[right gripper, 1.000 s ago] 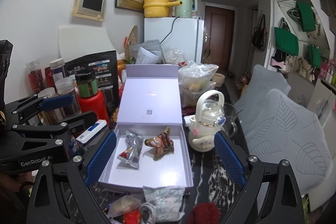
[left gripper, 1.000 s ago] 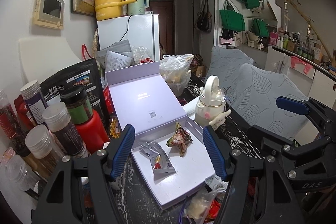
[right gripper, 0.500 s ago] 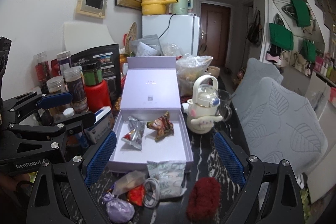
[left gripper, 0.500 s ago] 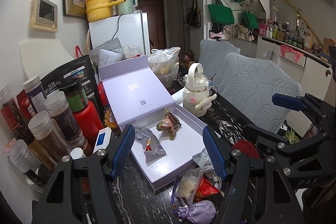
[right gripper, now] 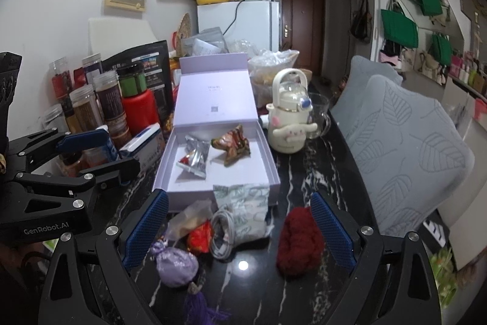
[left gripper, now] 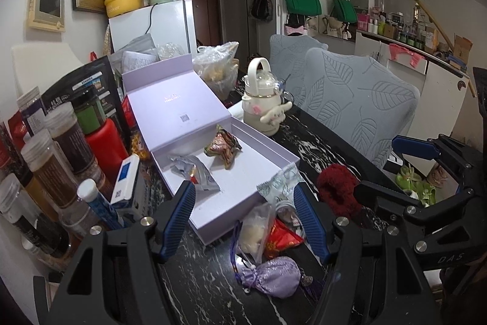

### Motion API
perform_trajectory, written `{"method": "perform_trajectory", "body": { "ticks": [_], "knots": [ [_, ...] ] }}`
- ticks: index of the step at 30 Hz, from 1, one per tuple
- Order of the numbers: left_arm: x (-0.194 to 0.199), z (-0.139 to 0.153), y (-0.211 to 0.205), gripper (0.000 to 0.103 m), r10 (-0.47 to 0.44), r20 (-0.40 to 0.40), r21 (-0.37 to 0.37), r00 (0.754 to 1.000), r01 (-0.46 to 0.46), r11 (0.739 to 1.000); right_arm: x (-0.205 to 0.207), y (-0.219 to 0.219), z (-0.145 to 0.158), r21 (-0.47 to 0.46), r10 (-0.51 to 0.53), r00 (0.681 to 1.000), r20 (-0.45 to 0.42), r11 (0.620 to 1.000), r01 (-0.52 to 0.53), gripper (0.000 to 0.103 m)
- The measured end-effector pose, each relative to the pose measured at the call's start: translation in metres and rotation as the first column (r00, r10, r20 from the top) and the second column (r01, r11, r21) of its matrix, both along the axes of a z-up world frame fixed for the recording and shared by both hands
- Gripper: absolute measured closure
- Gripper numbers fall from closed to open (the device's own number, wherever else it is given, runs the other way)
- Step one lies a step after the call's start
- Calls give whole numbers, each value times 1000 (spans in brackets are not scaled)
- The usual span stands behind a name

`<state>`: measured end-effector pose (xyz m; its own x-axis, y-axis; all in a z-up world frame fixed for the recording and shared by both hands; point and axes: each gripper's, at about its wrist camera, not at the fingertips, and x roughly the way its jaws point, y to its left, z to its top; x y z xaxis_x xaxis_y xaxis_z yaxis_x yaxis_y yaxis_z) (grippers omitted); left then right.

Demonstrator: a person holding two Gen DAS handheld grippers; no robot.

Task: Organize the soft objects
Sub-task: 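Withdraw both tools from the box back toward the lilac pouch and scrunchie, then grasp the lilac drawstring pouch with the left tool while the right tool grasps the red scrunchie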

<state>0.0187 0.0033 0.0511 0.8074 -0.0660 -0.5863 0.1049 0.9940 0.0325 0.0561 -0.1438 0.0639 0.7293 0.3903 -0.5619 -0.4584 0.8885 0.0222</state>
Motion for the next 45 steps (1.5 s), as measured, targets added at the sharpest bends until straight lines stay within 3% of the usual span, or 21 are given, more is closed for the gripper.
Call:
{"method": "perform_trajectory", "body": {
  "ticks": [14,25,39,45],
  "knots": [
    [-13,-44,-9,36,-56,-84,-40,995,53,998,-21,-20,-46,32,-20,997,-78,999,22,8],
    [-14,-96,-9,36,-90,-187,-77,978,77,994,-35,-27,-83,39,-11,993,-117,999,15,8],
    [-8,-134,-3,36,-160,-222,-127,962,135,983,-44,-12,-130,36,40,975,-220,999,-33,8],
    [5,-142,-4,36,-149,-239,-98,960,129,987,-40,-11,-140,29,41,970,-241,999,-35,8]
  ]
}}
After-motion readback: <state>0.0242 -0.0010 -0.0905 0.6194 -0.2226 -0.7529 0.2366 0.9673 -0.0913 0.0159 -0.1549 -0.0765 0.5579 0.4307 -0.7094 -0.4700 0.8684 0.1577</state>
